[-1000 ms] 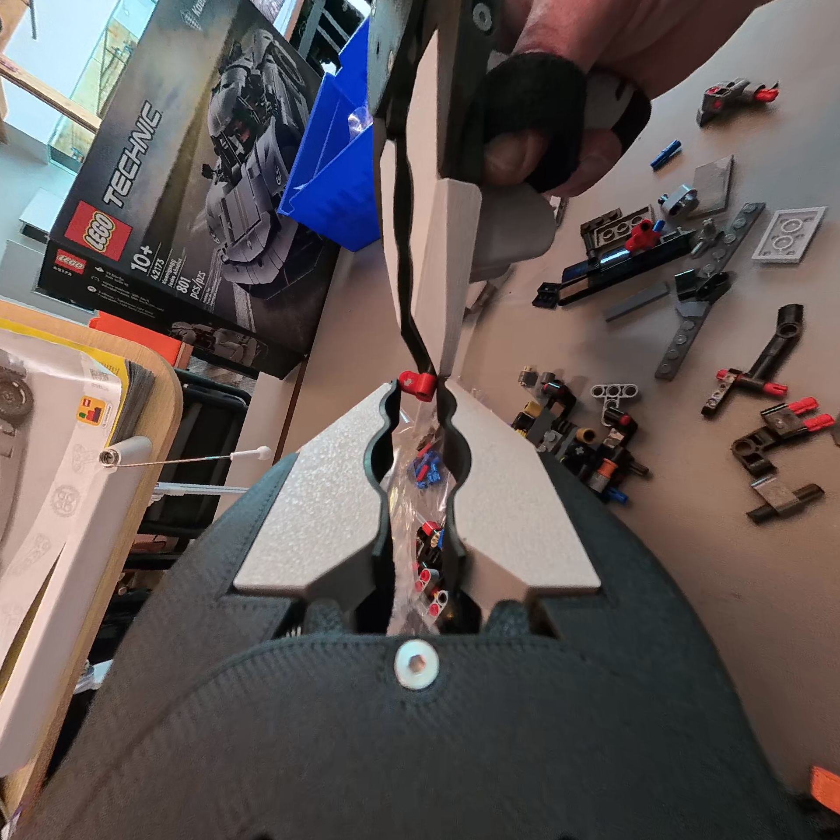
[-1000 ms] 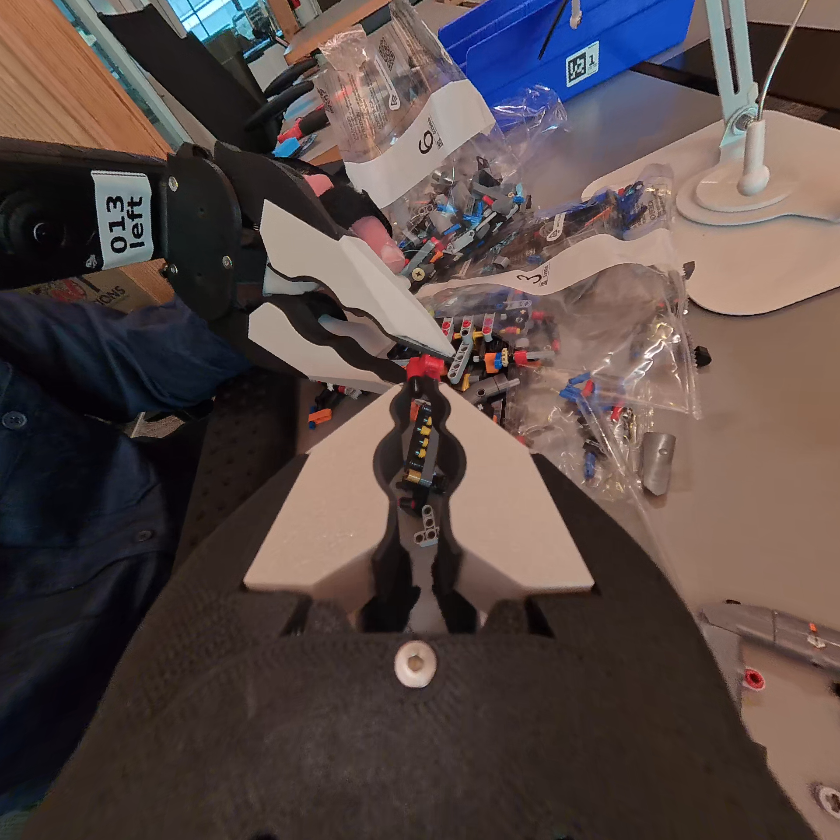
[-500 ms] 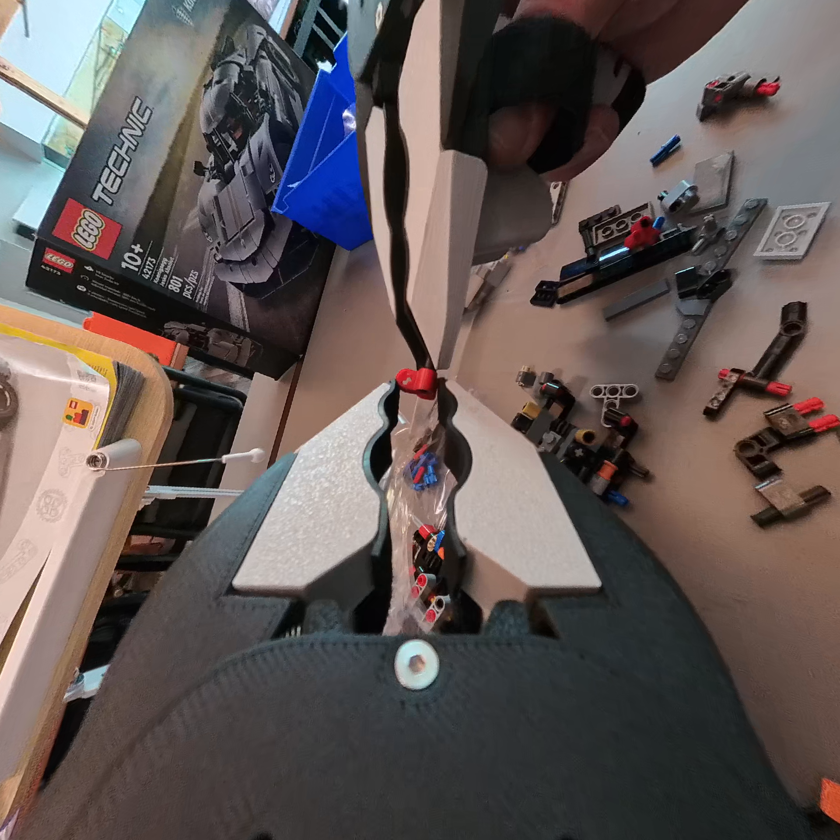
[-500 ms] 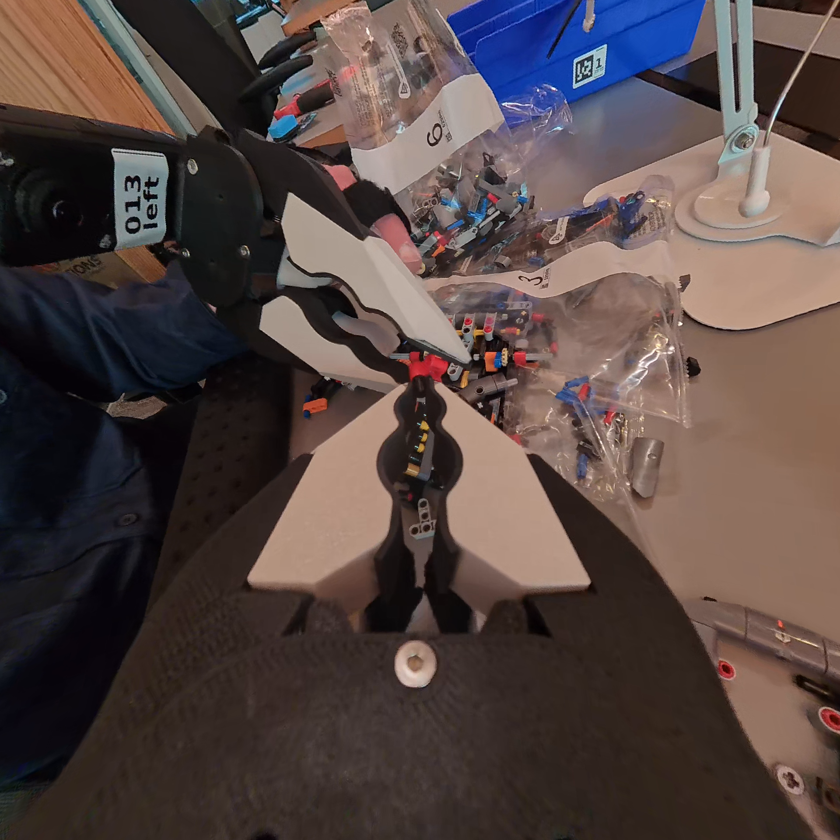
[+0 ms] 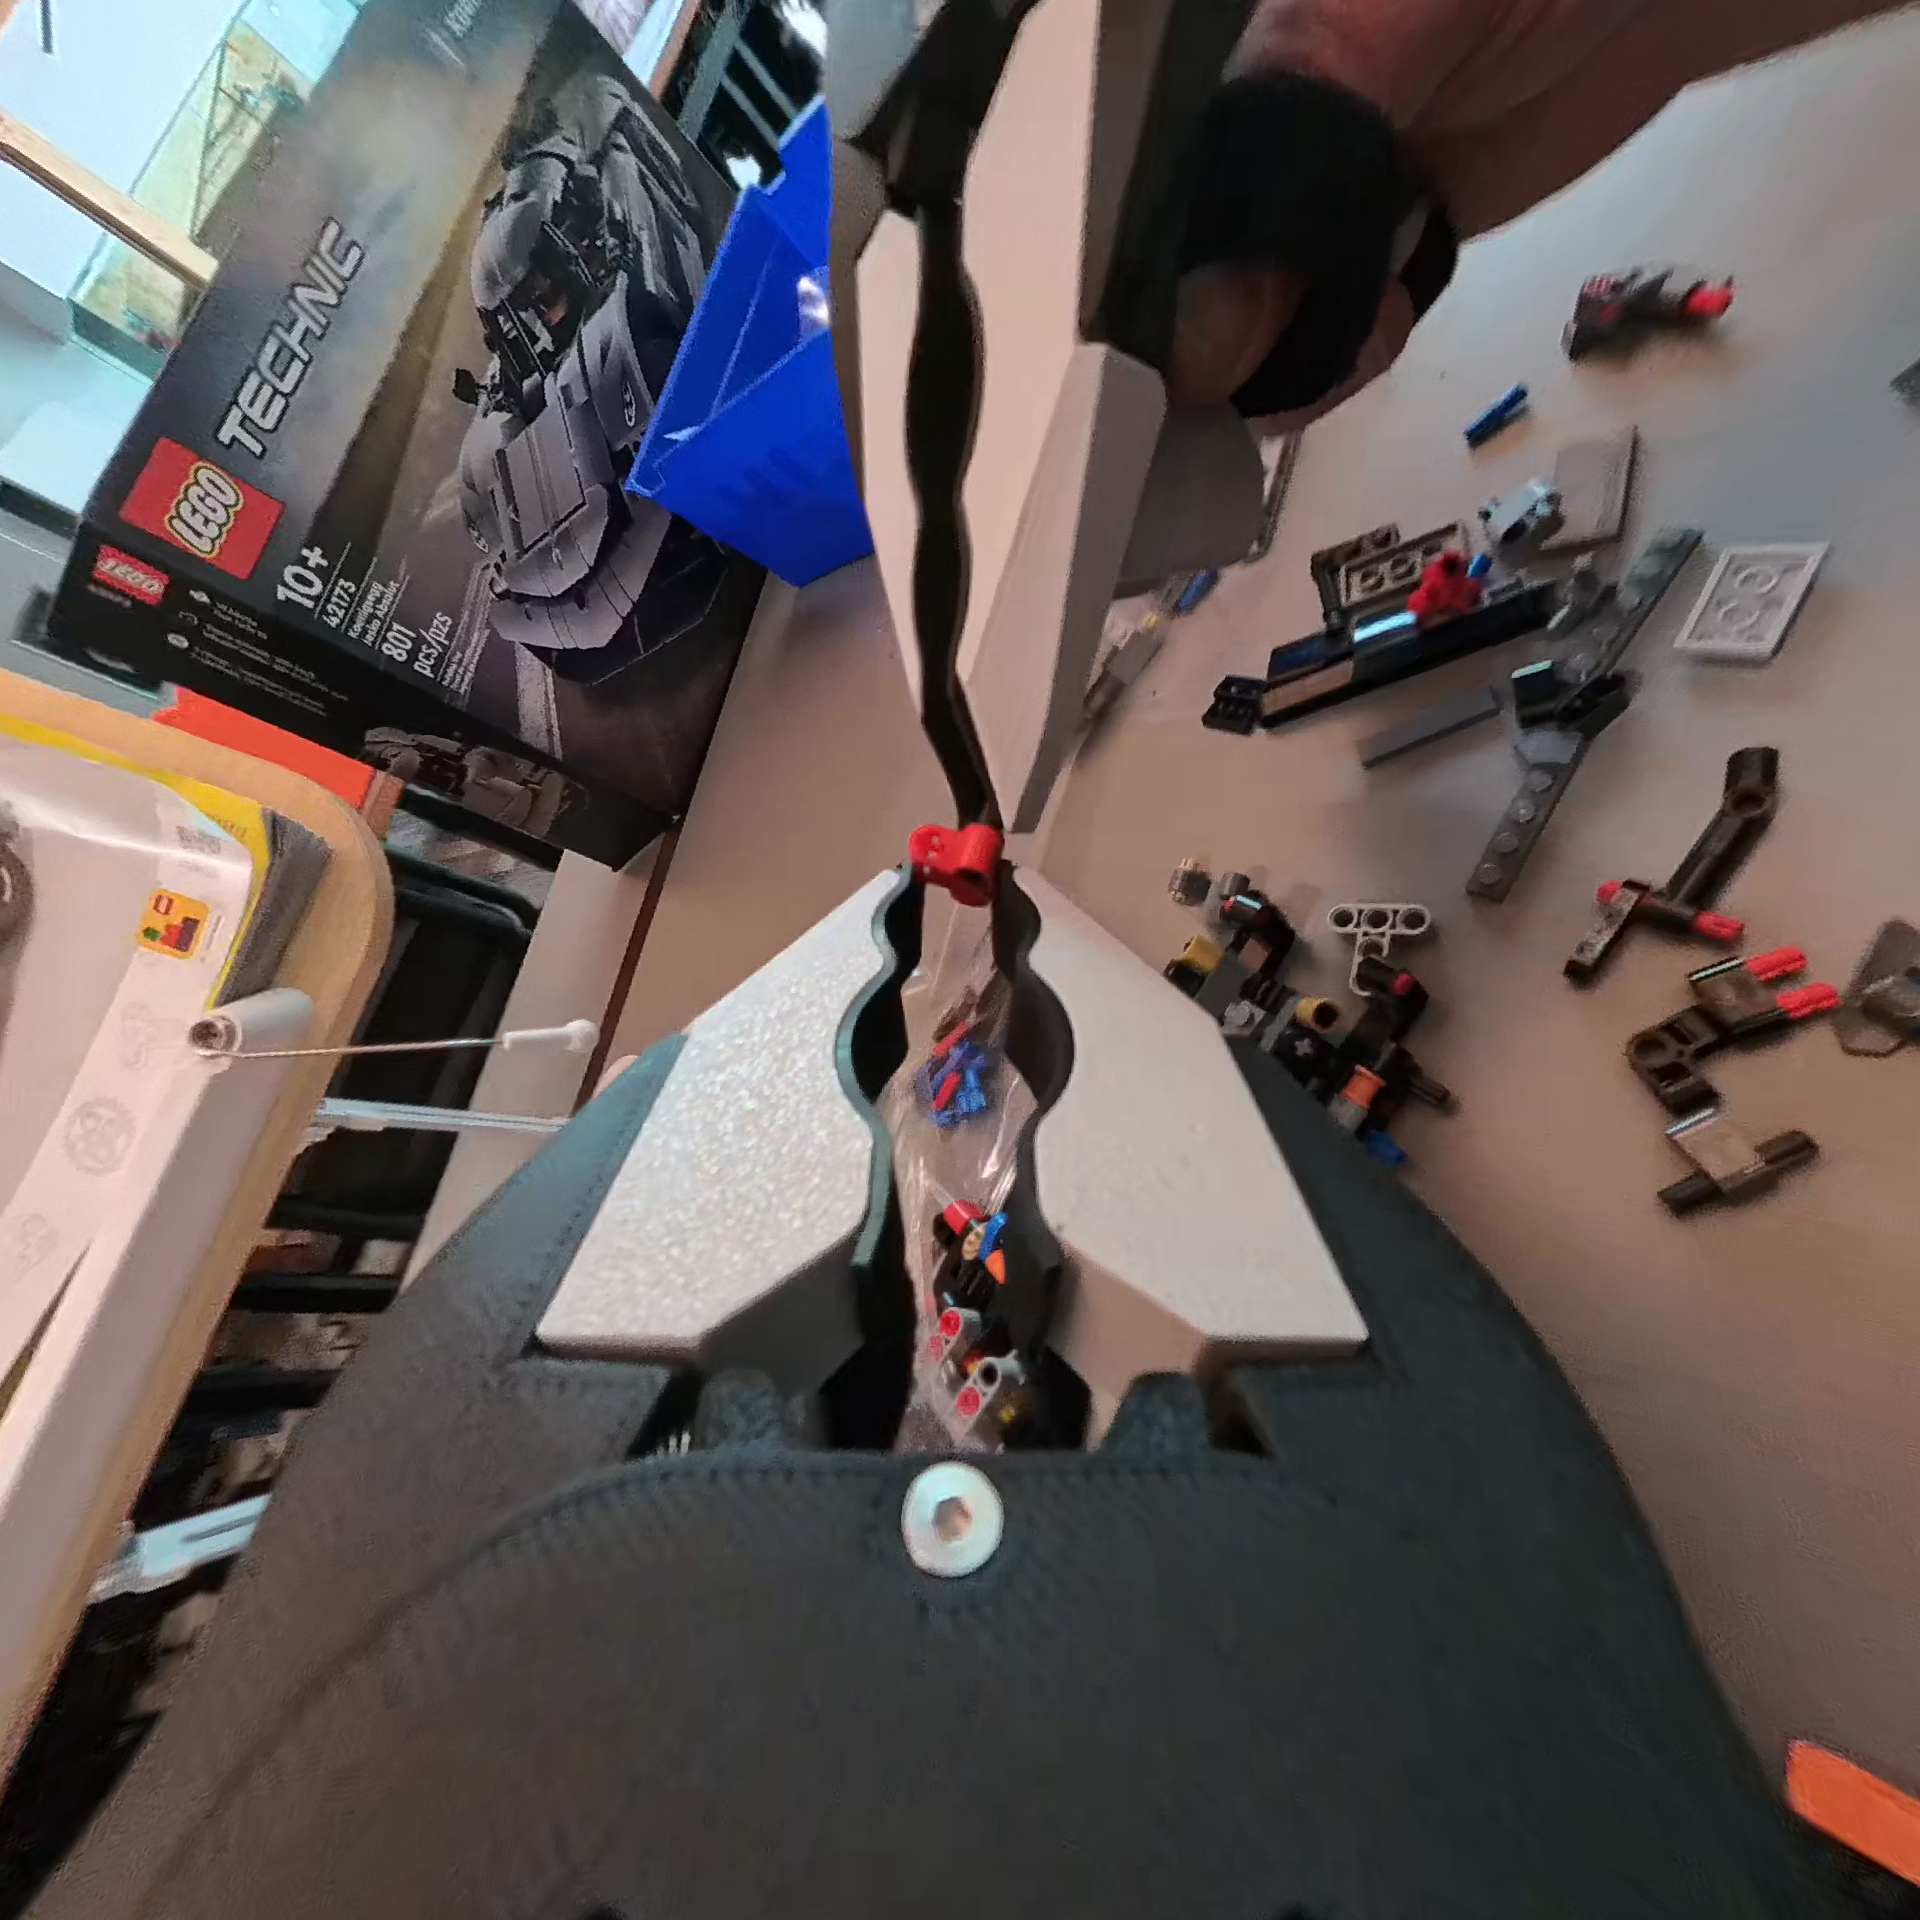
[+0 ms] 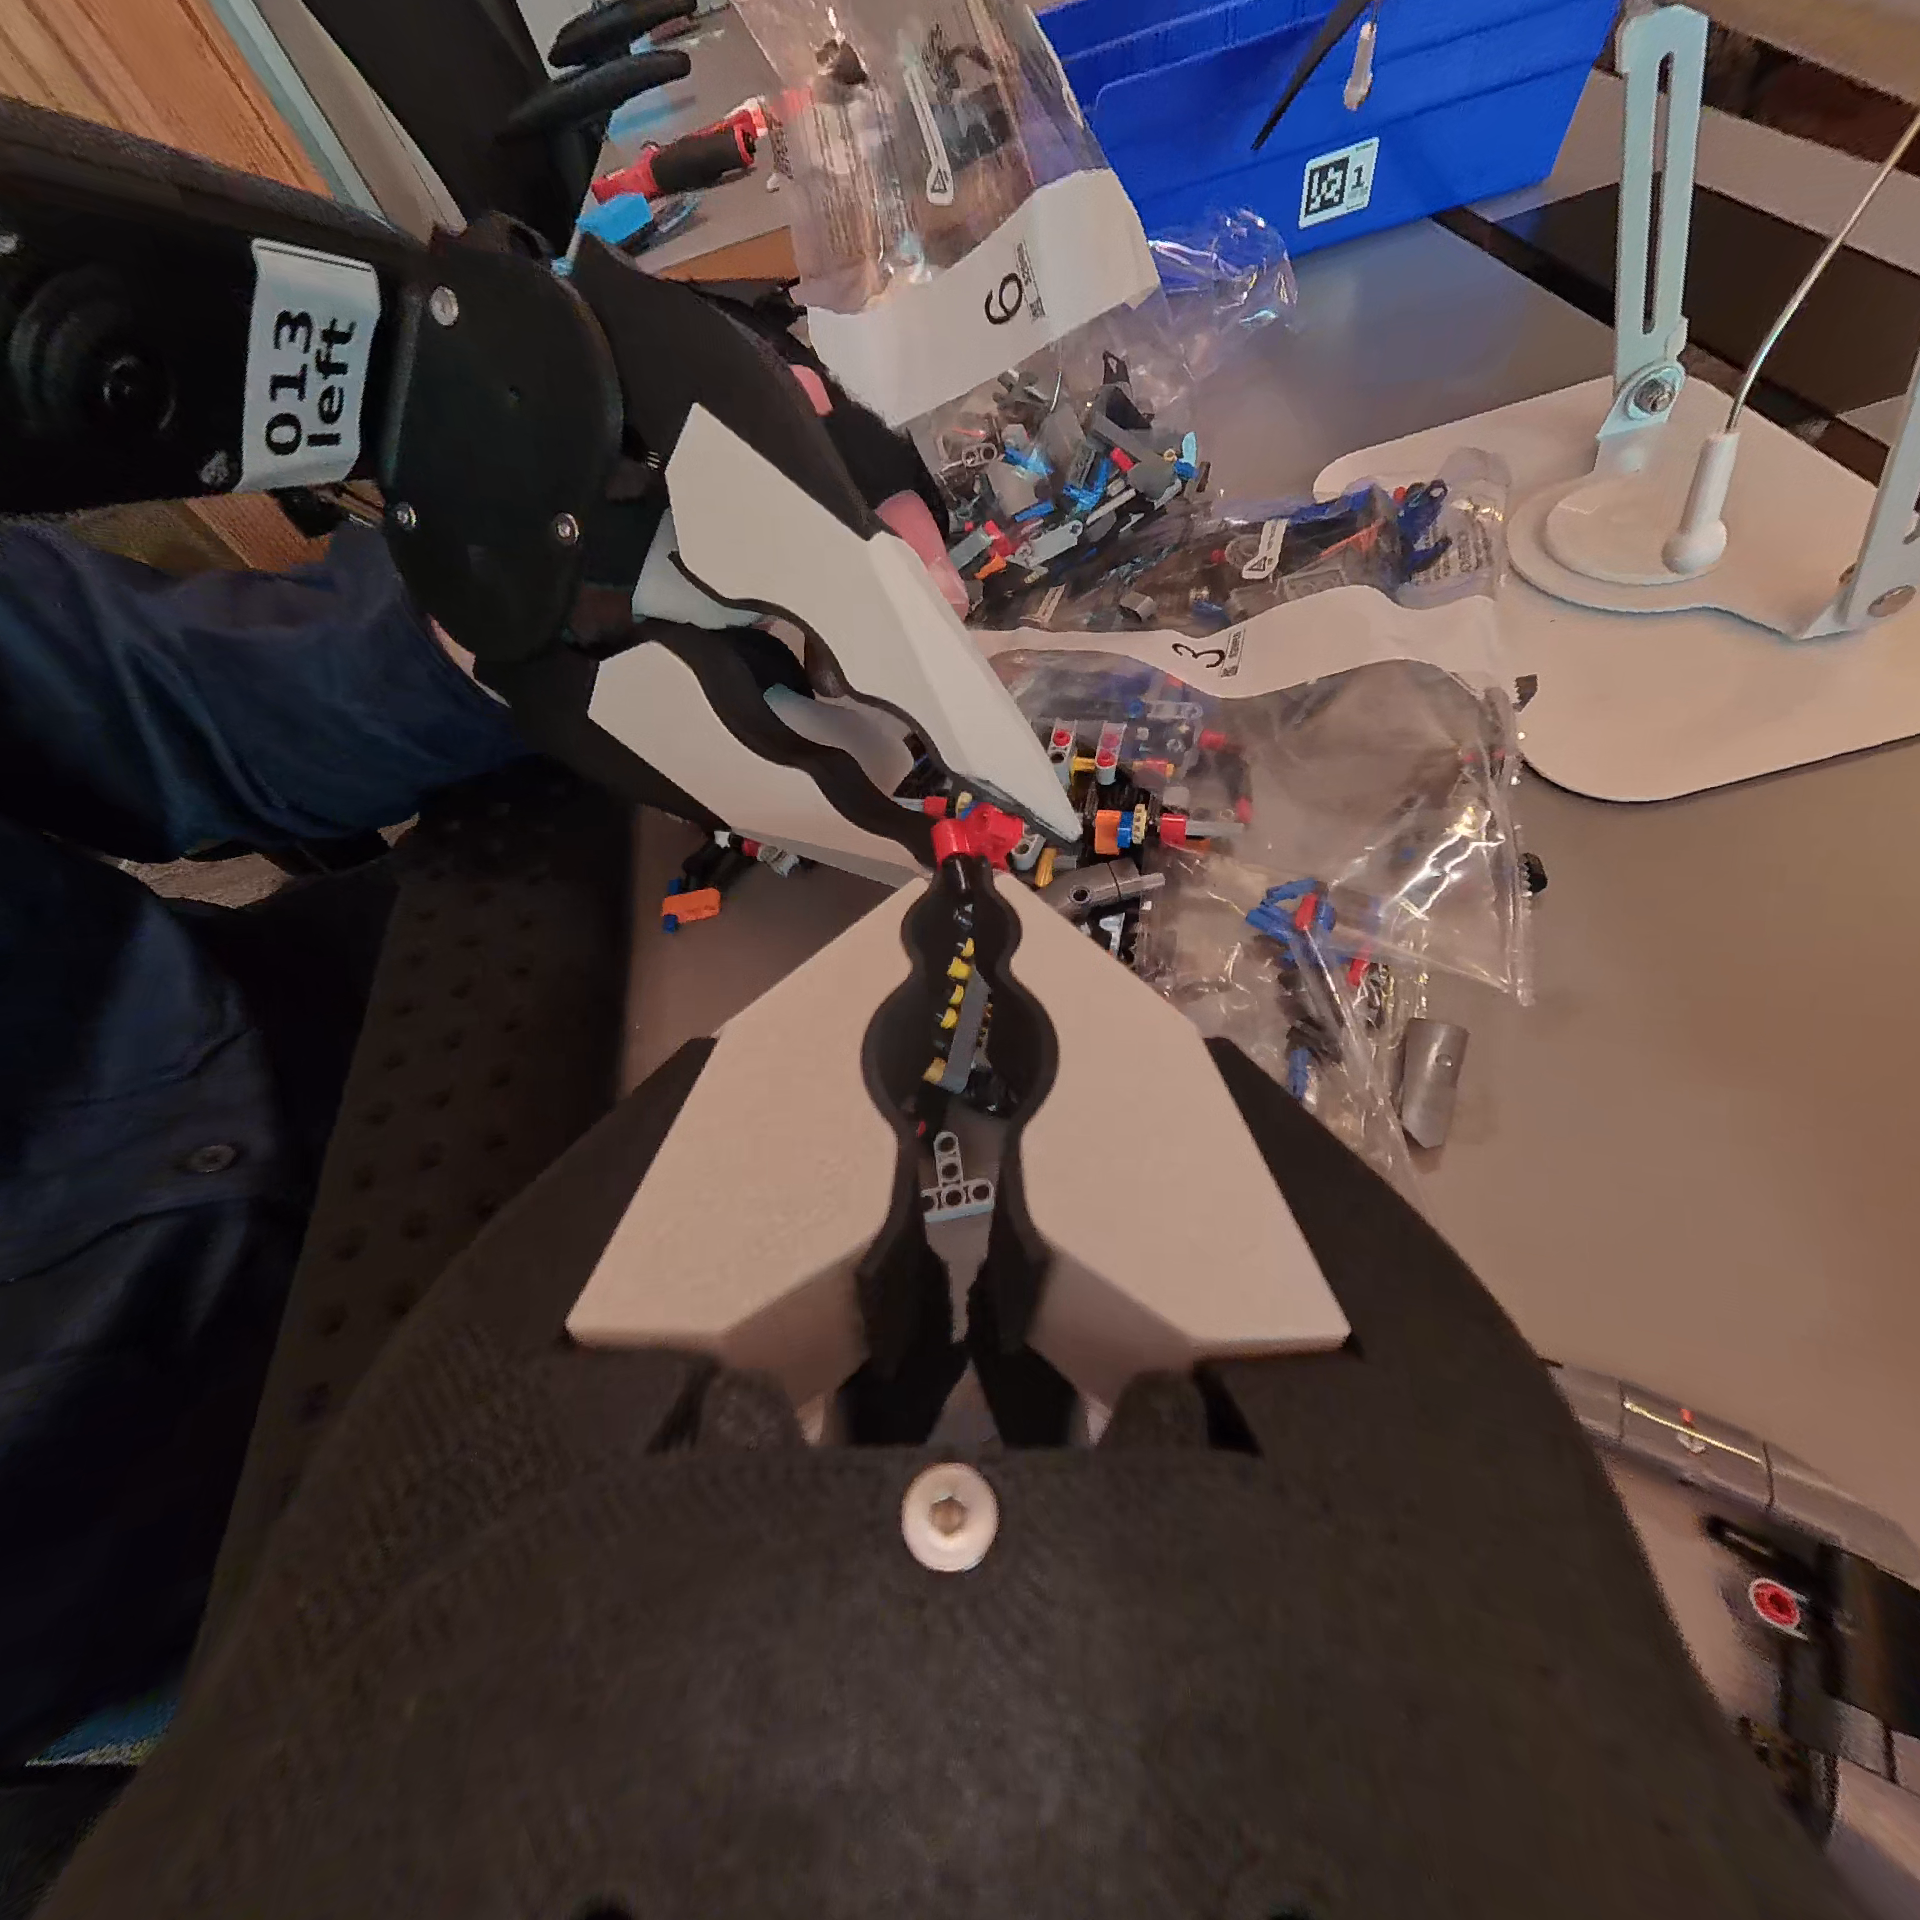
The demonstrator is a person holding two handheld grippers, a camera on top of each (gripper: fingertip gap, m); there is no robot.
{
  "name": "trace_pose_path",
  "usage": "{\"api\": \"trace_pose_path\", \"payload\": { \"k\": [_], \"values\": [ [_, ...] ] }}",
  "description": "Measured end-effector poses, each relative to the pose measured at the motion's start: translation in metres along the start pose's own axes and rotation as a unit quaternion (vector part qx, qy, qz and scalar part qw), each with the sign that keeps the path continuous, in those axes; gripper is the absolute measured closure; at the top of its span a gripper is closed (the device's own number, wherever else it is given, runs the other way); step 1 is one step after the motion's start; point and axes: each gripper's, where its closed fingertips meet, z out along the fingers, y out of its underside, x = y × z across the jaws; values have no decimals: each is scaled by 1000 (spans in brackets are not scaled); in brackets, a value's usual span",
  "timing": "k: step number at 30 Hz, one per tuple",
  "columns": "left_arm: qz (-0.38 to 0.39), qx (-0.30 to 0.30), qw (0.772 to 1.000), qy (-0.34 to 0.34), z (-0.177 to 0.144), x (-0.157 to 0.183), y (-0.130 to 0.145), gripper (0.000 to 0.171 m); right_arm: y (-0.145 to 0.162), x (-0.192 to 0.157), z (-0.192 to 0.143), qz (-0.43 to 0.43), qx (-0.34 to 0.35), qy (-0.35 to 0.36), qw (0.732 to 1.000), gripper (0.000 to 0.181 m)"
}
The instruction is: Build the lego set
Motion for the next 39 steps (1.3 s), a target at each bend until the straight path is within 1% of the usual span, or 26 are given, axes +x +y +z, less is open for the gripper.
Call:
{"api": "trace_pose_path", "payload": {
  "k": [1, 3, 4, 5, 6, 8, 10, 12, 14, 16, 19, 24, 26, 28, 31, 35, 39],
  "values": [
    [-11, 3, 1000, 2, -2, -1, 0, 168, -2, 0, -2, -1, 6, 1, 1000, 180],
    [-31, 3, 999, -22, -8, -15, 2, 171, -3, 3, -6, -2, 8, 8, 1000, 181],
    [-60, 23, 998, -22, -15, -23, 1, 171, 2, 10, -9, -2, -2, 27, 1000, 181],
    [-98, 45, 994, -13, -22, -30, 0, 171, 3, 14, -13, 3, 0, 32, 999, 181],
    [-125, 60, 990, -2, -26, -34, 1, 171, -1, 13, -16, 13, 17, 23, 1000, 181],
    [-118, 55, 991, 7, -22, -28, 7, 171, -4, 12, -16, 6, 21, 22, 1000, 181],
    [-120, 63, 990, 49, -13, -10, 2, 171, -5, 8, -11, -15, 17, 27, 999, 180],
    [-135, 79, 985, 78, -11, -4, -5, 171, -5, 6, -9, -43, 13, 36, 998, 180],
    [-179, 102, 973, 100, -14, -6, -10, 163, -3, 10, -9, -69, 1, 60, 996, 181],
    [-218, 120, 961, 120, -16, -7, -12, 157, -5, 4, -9, -92, 6, 55, 994, 181],
    [-249, 139, 947, 148, -17, -3, -17, 152, -6, 0, -7, -116, 5, 59, 992, 181],
    [-275, 158, 929, 190, -17, 5, -25, 153, -7, -5, -4, -145, 4, 58, 988, 181],
    [-287, 163, 925, 190, -18, 2, -25, 160, -7, -6, -4, -153, 2, 62, 986, 181],
    [-299, 172, 917, 202, -21, 1, -27, 160, -10, -8, -5, -156, 11, 60, 986, 181],
    [-287, 162, 924, 194, -21, 2, -25, 161, -9, -8, -4, -159, 5, 61, 985, 181],
    [-297, 173, 916, 206, -26, 0, -28, 161, -13, -12, -5, -162, 15, 60, 985, 181],
    [-293, 168, 916, 215, -27, 2, -28, 162, -11, -14, -5, -171, 11, 57, 983, 181]
  ]
}}
